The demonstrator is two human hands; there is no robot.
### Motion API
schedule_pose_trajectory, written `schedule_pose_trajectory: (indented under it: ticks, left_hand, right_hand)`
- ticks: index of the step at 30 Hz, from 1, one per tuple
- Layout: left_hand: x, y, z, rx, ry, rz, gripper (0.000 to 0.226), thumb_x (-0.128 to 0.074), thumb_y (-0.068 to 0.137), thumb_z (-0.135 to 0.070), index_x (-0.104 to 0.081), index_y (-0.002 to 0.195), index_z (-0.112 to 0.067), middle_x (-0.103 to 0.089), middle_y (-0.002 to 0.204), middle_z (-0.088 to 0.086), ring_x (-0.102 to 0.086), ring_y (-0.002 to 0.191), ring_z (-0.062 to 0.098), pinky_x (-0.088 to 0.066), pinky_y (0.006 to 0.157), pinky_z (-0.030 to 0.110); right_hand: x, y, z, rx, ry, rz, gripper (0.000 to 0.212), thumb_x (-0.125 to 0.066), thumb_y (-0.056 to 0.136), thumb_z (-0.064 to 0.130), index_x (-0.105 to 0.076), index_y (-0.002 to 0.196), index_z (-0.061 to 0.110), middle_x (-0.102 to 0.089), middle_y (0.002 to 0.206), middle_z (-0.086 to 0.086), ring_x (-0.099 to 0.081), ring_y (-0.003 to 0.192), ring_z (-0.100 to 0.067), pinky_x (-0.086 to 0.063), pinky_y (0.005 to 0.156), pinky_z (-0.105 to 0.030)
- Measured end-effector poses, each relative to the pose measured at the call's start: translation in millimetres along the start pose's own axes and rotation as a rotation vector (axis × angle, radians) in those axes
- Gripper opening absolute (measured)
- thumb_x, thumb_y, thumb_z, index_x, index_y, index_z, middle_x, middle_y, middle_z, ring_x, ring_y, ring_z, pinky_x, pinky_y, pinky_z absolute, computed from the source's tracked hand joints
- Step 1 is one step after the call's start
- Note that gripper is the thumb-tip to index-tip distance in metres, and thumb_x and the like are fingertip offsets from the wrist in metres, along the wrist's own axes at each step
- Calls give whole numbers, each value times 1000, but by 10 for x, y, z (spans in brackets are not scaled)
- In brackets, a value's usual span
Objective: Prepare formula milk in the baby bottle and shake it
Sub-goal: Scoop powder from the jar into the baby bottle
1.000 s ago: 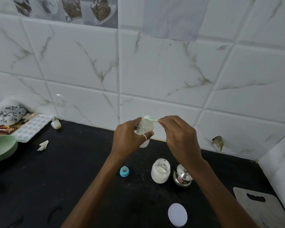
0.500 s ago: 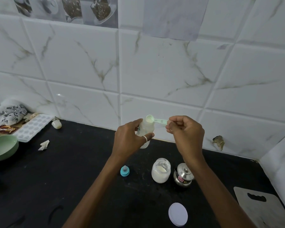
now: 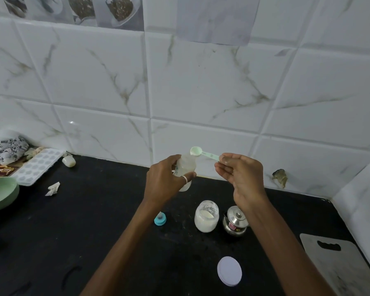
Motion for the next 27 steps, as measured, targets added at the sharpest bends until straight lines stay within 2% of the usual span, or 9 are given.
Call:
schedule_pose_trajectory:
  ticks: [6,12,15,20,22,24,26,27]
  left_hand:
    - [-19,-31,139,24,0,-27,73,-83,73,-54,-62,133,-17,-73,113,-1,-67,95,12,-55,81,25]
    - [-131,-96,269,60,-53,14,70,-82,74,-52,-61,133,-20,-72,117,-5,-63,95,6,-42,74,5]
    - [-199,-134,338,93,-95,17,69,-83,74,-50,-61,132,-21,-71,118,-6,-64,98,6,-43,73,3]
    - [-300,-176,425,120,-120,18,66,-82,73,-49,-62,130,-22,-70,116,-10,-64,98,5,-42,74,1]
    - [-338,-195,466,138,-113,14,65,-84,73,-48,-63,128,-21,-71,116,-7,-64,98,6,-41,75,1]
    - [-370,-220,495,144,-109,21,65,-84,73,-48,-63,128,-20,-71,117,-6,-64,98,5,-42,76,1]
    - [-400,-241,528,153,-123,31,65,-84,73,-48,-63,128,-20,-71,116,-8,-65,98,5,-44,77,4]
    - [-410,-254,543,160,-130,34,65,-84,73,-48,-64,128,-22,-70,113,-11,-65,97,3,-43,77,3]
  right_hand:
    - [221,99,-65,-34,54,-54,8,-71,87,-7,-74,94,-5,-78,79,-15,-78,74,-26,-62,67,-28]
    - [529,231,-479,-120,11,-144,9,-67,87,-9,-73,93,-5,-78,81,-17,-78,73,-25,-62,64,-27]
    - [660,308,-746,-135,-49,-206,9,-67,87,-10,-72,92,-5,-76,86,-20,-78,75,-27,-62,65,-27]
    - [859,380,-1152,-89,-376,-294,13,-66,87,-1,-76,86,7,-78,78,-10,-78,71,-20,-61,65,-26]
    - [870,405,-1274,-50,-590,-270,14,-65,87,5,-77,89,12,-78,78,-5,-77,73,-18,-63,74,-33]
    - [811,423,-1351,38,-833,-215,16,-64,87,8,-78,91,14,-78,85,-3,-74,84,-18,-59,83,-38]
    - [704,431,-1408,153,-1014,-145,16,-63,88,6,-78,91,11,-78,91,-5,-69,86,-18,-51,78,-28]
    - [649,438,-1443,193,-1085,-110,17,-61,89,5,-78,91,10,-77,93,-5,-69,88,-20,-48,75,-27]
Point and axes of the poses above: each hand's wrist, its own y-axis towards the middle knuckle, its own x-axis out of the back of the hand, z = x × y, the point moved 4 cm from there along y, towards the middle knuckle
